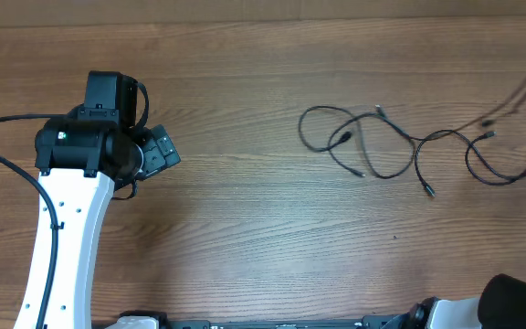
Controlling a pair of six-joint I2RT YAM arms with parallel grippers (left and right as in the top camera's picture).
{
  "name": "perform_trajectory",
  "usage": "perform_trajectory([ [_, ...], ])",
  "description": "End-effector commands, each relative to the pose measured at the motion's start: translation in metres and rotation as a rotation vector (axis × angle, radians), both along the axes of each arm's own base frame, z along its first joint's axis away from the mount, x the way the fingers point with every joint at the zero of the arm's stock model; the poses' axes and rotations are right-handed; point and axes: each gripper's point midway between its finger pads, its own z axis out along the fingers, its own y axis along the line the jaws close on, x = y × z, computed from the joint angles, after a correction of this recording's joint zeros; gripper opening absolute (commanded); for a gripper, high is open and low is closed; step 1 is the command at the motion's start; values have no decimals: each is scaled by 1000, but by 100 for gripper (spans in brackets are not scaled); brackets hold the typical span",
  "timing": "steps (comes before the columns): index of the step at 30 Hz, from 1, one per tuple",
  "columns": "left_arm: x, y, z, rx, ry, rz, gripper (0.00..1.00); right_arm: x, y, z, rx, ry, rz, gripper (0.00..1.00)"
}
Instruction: Untangle cables
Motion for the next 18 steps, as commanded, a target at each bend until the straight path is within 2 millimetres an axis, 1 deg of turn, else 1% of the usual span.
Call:
perform_trajectory([
  [1,1,0,-1,-3,4,-3,98,-8,-15,13,-54,-22,-26,4],
  [3,0,0,-1,-3,5,-3,98,-9,-28,19,-89,-39,-69,4],
  [4,1,0,-1,-3,4,-3,99,-7,-29,24,-93,-59,-65,4],
  [5,1,0,-1,-3,4,-3,99,-2,-24,31,-81,-99,-26,4],
  [6,1,0,-1,-3,4,-3,99,7,-9,42,-64,-155,70,4],
  [7,1,0,-1,-3,4,-3,98,15,10,55,-56,-220,196,4],
  [8,1,0,-1,-3,2,-3,99,21,33,72,-47,-299,342,4],
  [9,2,0,-1,-4,-1,-3,98,23,56,90,-29,-381,476,4],
  [11,3,-1,0,-9,-7,-4,99,20,90,120,-21,-506,667,4],
  [12,4,-3,0,-19,-10,-7,98,13,112,146,-46,-596,791,4],
  [14,4,-3,0,-18,-8,-7,98,9,119,164,-97,-643,817,4],
  [15,3,-3,0,-18,-7,-7,98,9,115,173,-127,-653,786,4],
  [16,3,-3,0,-18,-6,-7,98,10,111,177,-138,-654,748,4],
  [18,3,-3,0,-18,-6,-7,98,13,97,181,-156,-649,662,4],
])
